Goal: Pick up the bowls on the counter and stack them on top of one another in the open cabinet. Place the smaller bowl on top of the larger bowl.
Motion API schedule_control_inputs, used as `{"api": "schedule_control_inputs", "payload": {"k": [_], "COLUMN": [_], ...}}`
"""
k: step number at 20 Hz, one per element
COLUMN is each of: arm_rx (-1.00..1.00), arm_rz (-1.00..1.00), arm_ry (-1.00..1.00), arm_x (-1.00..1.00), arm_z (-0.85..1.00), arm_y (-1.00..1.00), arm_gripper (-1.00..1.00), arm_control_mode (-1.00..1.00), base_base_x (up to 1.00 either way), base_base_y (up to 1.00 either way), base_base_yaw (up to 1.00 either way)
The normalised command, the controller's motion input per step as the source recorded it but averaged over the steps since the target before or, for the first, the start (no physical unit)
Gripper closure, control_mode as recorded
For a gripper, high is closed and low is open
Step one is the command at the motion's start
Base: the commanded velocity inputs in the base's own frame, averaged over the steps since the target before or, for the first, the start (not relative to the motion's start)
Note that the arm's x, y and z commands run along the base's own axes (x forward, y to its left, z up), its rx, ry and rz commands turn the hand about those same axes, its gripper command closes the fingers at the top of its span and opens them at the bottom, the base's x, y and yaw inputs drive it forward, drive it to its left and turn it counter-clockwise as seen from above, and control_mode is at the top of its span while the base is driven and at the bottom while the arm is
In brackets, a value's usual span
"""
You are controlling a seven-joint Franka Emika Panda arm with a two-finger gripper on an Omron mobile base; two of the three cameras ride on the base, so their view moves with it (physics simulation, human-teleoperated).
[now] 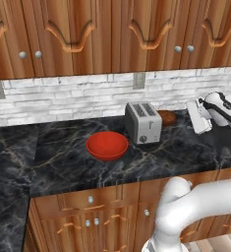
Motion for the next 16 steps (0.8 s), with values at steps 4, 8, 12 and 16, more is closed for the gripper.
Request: {"api": "schedule_control_inputs", "payload": {"k": [4,8,12,16], "arm_rx": [-0.05,-0.05,-0.06,-0.06], "arm_rz": [0.00,0.00,-0.03,-0.06], "arm_ry": [0.00,0.00,0.00,0.00], "arm_x": [0.44,0.42,0.42,0.42], "arm_z": [-0.25,-0.25,-0.27,-0.24], "arm_y": [0.00,0.00,-0.06,-0.16], "arm_gripper": [-1.00,-1.00,-1.00,-1.00], "arm_control_mode": [-1.00,-1.00,-1.00,-1.00], "base_base_x": [0.00,0.00,0.00,0.00], "base_base_y": [0.00,0.00,0.00,0.00], "base_base_yaw": [0.00,0.00,0.00,0.00]}}
